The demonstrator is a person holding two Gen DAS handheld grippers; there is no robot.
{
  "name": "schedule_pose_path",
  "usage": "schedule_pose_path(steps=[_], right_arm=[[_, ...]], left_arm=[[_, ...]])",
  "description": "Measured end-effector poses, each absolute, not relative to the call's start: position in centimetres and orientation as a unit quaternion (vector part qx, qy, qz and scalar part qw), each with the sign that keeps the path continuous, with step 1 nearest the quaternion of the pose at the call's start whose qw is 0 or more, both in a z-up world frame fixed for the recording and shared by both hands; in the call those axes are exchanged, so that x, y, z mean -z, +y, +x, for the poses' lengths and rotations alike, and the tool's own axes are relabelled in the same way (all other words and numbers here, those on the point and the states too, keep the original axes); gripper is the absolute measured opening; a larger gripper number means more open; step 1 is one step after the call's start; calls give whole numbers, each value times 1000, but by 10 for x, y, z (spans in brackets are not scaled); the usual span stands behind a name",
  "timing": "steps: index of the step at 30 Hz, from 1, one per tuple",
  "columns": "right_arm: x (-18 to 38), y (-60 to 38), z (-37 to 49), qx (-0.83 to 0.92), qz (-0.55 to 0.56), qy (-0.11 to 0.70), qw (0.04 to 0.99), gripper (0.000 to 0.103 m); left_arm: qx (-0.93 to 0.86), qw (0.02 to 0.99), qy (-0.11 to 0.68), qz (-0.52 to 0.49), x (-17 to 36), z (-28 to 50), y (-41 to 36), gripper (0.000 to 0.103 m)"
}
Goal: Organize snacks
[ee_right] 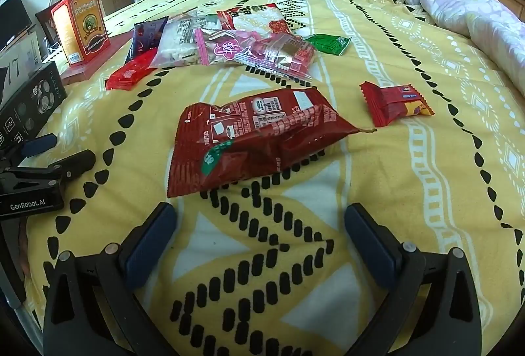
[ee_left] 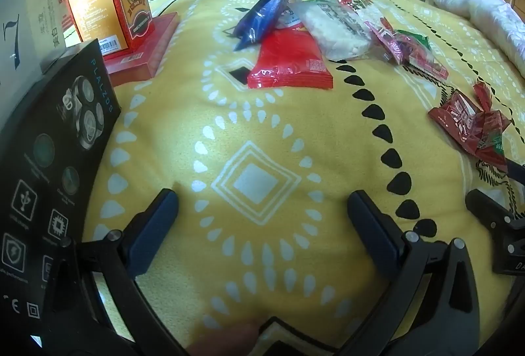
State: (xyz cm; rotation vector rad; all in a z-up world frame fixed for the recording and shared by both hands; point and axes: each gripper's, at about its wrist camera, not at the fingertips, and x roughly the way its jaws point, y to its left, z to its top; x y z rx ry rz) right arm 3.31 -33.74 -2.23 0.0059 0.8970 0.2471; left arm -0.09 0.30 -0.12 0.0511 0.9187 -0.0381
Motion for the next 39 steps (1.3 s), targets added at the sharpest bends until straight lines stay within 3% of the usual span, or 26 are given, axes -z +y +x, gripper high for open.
schedule_pose_path(steps=[39], right_arm=[[22,-339,34,-117,-2,429,895,103]], left_arm=[[21,897,442,17,-2,-4,4,103]])
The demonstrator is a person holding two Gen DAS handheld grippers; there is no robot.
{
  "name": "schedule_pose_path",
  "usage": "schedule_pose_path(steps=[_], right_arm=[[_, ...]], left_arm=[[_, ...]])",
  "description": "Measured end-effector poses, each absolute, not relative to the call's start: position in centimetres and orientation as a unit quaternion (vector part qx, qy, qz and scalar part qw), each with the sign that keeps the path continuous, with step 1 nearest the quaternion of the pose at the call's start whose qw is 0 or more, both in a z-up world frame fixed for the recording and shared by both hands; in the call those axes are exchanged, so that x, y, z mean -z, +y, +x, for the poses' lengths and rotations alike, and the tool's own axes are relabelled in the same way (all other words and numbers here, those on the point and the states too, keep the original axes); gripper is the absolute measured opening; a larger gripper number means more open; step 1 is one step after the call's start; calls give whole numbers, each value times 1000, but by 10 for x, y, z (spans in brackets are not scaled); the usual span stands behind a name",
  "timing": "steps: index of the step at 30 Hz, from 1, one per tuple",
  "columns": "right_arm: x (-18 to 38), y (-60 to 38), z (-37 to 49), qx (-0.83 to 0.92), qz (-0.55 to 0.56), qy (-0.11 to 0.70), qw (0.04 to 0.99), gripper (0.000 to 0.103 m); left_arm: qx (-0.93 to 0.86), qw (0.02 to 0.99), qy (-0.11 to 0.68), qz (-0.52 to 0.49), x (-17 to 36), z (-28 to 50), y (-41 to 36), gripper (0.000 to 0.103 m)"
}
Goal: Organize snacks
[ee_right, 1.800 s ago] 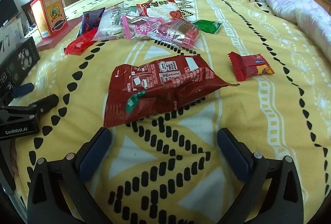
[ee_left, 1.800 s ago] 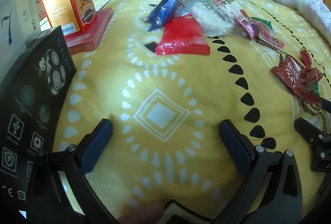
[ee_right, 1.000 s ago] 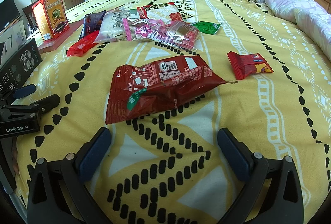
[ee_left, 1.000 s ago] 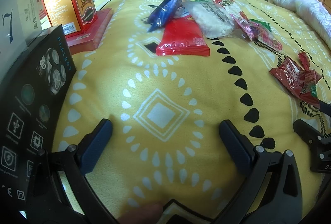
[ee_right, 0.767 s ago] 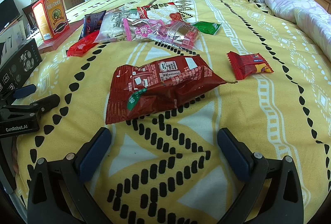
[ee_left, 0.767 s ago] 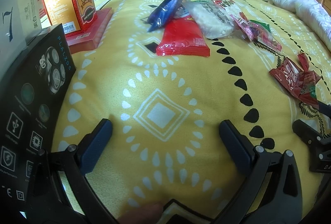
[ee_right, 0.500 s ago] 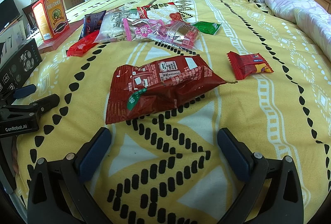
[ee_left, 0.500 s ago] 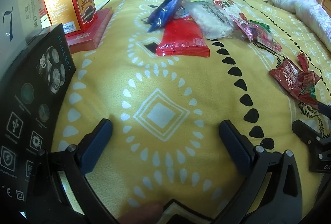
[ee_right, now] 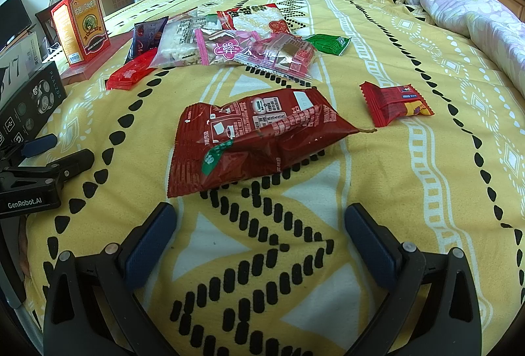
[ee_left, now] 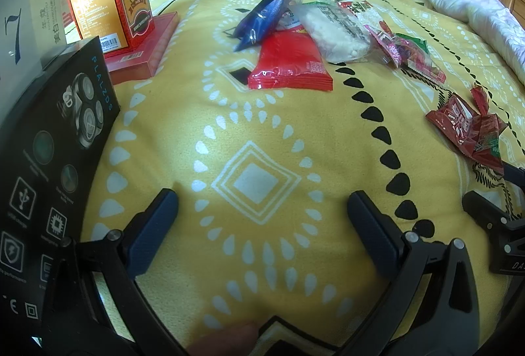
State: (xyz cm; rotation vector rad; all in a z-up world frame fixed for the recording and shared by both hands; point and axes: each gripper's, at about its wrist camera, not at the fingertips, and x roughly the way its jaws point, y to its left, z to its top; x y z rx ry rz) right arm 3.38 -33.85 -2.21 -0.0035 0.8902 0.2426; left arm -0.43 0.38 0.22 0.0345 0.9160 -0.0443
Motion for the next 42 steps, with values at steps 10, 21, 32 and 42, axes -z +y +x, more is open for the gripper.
schedule_pose_path(steps=[10,21,32,42], right_arm=[[22,-338,34,-117,-2,429,895,103],[22,-339,34,-119,0,437,892,103],[23,-342,34,-122,2,428,895,103],[22,-340,34,-123,5,435,892,103]], left_arm=[[20,896,443,19,-2,-4,2,103],[20,896,444,19,0,-3,2,103],[20,895,445,20,1,-2,1,103],[20,895,445,20,1,-2,1,103]])
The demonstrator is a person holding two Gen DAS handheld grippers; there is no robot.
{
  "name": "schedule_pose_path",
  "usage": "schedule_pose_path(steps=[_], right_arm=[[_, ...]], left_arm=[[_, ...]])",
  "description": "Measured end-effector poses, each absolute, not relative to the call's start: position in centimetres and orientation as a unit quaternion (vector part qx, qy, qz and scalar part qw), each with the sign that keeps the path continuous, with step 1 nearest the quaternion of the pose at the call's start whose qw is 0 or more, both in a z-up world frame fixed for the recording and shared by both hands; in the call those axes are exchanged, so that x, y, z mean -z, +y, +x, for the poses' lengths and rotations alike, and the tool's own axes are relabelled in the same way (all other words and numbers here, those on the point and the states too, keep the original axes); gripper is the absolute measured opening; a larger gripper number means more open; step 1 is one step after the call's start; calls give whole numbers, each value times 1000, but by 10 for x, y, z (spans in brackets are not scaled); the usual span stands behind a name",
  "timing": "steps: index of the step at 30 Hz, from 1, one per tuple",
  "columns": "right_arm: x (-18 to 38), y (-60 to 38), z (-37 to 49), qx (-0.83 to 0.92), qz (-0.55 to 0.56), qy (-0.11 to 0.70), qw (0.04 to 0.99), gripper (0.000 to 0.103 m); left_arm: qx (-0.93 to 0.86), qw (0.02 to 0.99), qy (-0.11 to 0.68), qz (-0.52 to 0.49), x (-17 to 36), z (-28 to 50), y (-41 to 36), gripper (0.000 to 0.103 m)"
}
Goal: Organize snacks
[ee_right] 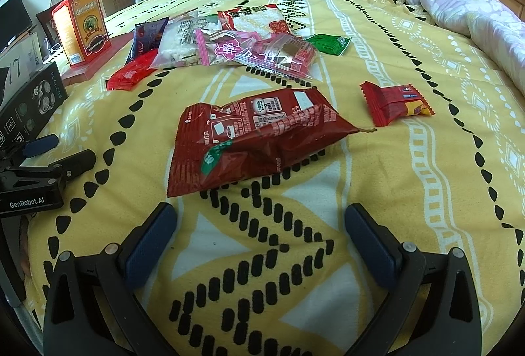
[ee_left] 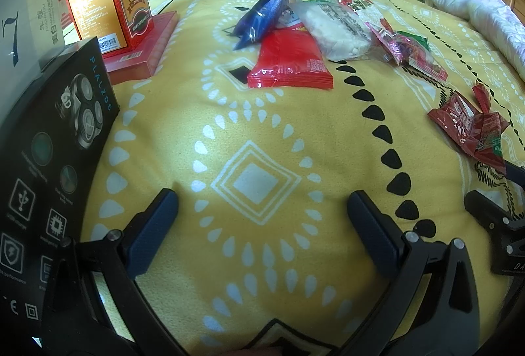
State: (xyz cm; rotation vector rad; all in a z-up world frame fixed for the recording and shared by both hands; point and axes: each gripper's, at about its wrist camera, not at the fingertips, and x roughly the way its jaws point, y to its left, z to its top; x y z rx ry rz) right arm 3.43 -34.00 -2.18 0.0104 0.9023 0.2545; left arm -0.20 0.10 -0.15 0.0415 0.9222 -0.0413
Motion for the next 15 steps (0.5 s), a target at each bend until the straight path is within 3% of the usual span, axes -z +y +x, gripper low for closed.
schedule_pose_path(steps=[15], right_arm=[[22,-340,34,-123,7,432,893,103]], left_arm=[[28,896,442,5,1,-2,6,103]])
